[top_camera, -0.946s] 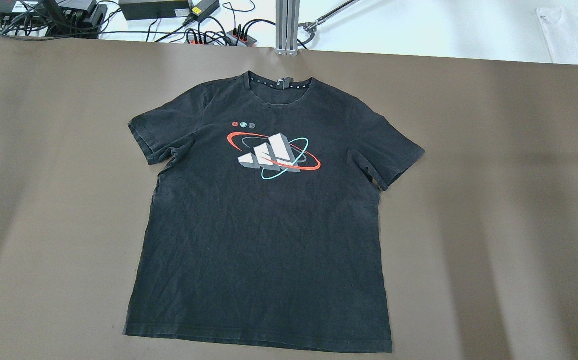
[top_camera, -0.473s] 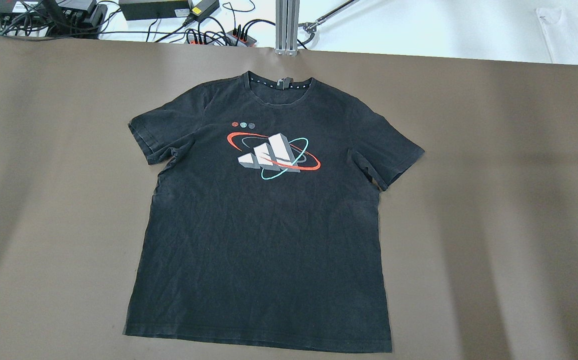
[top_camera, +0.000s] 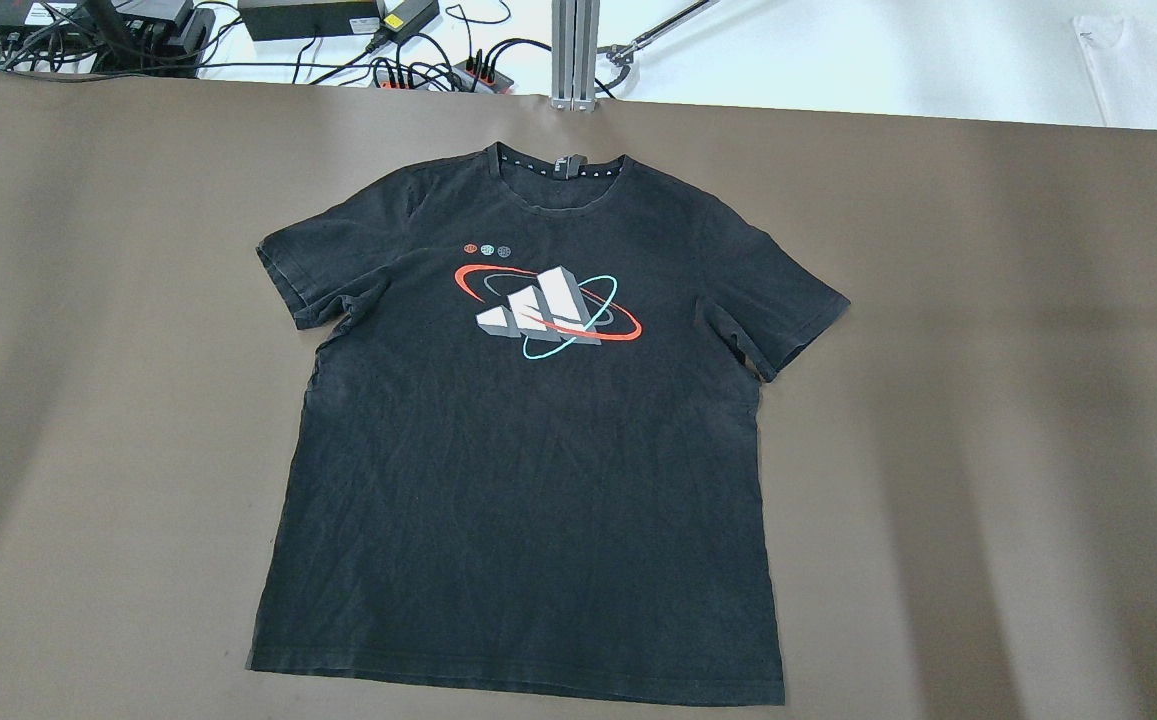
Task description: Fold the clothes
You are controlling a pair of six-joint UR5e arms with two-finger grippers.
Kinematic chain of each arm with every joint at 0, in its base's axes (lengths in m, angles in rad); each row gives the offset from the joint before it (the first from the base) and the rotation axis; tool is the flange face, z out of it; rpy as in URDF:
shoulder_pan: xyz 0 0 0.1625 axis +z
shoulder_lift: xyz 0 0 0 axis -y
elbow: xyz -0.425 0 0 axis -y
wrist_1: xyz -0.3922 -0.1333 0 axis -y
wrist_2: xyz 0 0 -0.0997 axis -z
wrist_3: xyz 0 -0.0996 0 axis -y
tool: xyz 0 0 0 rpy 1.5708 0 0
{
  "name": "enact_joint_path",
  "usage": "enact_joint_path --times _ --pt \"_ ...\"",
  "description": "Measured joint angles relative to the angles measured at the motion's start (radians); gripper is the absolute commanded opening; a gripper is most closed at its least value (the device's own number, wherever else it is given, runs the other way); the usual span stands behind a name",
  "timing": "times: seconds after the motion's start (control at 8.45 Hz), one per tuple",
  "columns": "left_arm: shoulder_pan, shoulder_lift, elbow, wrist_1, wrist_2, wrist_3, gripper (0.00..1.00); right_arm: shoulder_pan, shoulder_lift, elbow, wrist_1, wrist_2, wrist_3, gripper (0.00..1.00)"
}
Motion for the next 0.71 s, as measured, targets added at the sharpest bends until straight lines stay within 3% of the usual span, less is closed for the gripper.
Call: enact_joint_path --times 0.35,0.71 --pt "0.004 -0.015 -0.003 -0.001 -0.095 0.002 1.00 -0.012 0.011 -0.003 -0.005 0.004 0.014 0.94" --pt "0.039 -0.052 -0.001 -0.001 -0.168 -0.015 1.00 -0.096 0.057 -0.006 -0.007 0.028 0.101 0.94"
